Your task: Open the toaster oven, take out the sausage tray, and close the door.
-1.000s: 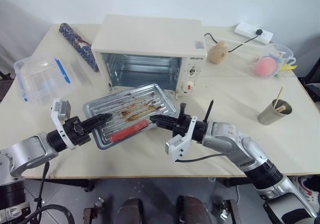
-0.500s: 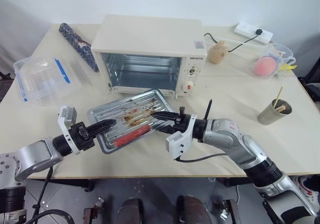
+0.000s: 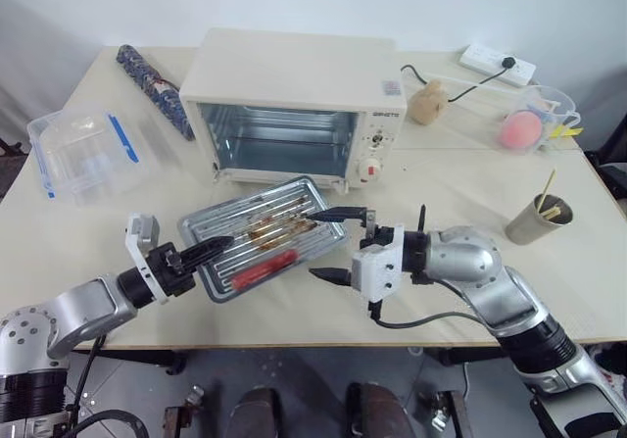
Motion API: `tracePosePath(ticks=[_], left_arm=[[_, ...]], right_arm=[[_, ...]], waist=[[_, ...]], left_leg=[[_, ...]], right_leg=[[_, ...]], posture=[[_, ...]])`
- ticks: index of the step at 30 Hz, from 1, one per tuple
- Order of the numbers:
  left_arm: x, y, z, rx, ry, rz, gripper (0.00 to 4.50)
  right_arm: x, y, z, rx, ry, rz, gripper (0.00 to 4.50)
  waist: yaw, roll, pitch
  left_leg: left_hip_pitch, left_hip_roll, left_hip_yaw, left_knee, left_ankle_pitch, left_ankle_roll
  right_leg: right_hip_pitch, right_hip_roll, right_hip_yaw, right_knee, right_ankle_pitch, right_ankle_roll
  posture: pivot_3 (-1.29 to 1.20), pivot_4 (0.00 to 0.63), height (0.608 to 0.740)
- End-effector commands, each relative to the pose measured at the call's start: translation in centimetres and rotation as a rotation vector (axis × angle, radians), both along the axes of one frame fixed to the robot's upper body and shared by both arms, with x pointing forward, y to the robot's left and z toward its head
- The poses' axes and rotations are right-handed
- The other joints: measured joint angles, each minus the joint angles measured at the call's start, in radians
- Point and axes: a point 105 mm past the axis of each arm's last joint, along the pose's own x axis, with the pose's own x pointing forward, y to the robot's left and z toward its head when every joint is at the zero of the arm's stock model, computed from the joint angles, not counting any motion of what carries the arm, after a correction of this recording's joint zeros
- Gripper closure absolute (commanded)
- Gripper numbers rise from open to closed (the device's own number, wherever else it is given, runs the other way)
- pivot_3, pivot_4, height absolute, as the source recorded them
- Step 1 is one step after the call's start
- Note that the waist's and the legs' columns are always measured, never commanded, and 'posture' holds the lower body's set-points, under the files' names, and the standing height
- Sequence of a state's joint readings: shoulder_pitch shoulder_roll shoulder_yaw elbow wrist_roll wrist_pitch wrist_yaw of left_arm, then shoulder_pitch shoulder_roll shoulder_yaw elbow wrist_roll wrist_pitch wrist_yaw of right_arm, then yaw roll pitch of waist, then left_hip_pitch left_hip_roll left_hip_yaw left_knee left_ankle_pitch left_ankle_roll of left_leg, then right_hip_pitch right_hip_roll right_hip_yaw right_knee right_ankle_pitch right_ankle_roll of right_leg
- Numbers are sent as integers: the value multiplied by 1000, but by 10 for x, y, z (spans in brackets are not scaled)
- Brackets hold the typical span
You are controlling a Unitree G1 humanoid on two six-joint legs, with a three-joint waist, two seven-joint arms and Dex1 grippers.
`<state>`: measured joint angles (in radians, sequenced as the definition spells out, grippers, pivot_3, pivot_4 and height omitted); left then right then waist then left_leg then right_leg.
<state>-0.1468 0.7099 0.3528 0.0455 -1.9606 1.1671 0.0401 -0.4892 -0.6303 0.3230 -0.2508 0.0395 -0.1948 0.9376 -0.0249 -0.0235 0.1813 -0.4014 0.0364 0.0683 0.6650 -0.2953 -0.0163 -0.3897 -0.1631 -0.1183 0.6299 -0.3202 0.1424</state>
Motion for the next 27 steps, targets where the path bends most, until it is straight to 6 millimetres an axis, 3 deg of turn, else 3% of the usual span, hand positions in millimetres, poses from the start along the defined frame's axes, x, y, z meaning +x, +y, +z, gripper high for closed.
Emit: tracePosePath(ticks=[1,5,15,27], left_arm=[[-5,1,7,-5,-42,17,4500],[-9,6,10,-26,-74,84,4500],[-35,29,14,-110,-149,377,4500],[-81,83,13,-115,-181,736,4500]], right_arm=[[-10,-15,11,53,143,17,42],[-10,-40,-4,43,299,-30,42],[23,-78,-19,73,336,-218,42],[43,-79,-31,84,357,-235,42]], waist=[[0,0,0],[3,0,0],[1,0,0],[24,1,0]], left_leg=[[0,0,0,0,0,0],[0,0,0,0,0,1],[2,0,2,0,-1,2],[11,0,4,-1,-3,5]], right_leg=[[0,0,0,0,0,0],[0,0,0,-1,0,0],[4,0,0,-3,0,0],[15,0,2,-11,0,-1]], posture=[[0,150,740],[0,150,740],[0,150,740],[0,150,740]])
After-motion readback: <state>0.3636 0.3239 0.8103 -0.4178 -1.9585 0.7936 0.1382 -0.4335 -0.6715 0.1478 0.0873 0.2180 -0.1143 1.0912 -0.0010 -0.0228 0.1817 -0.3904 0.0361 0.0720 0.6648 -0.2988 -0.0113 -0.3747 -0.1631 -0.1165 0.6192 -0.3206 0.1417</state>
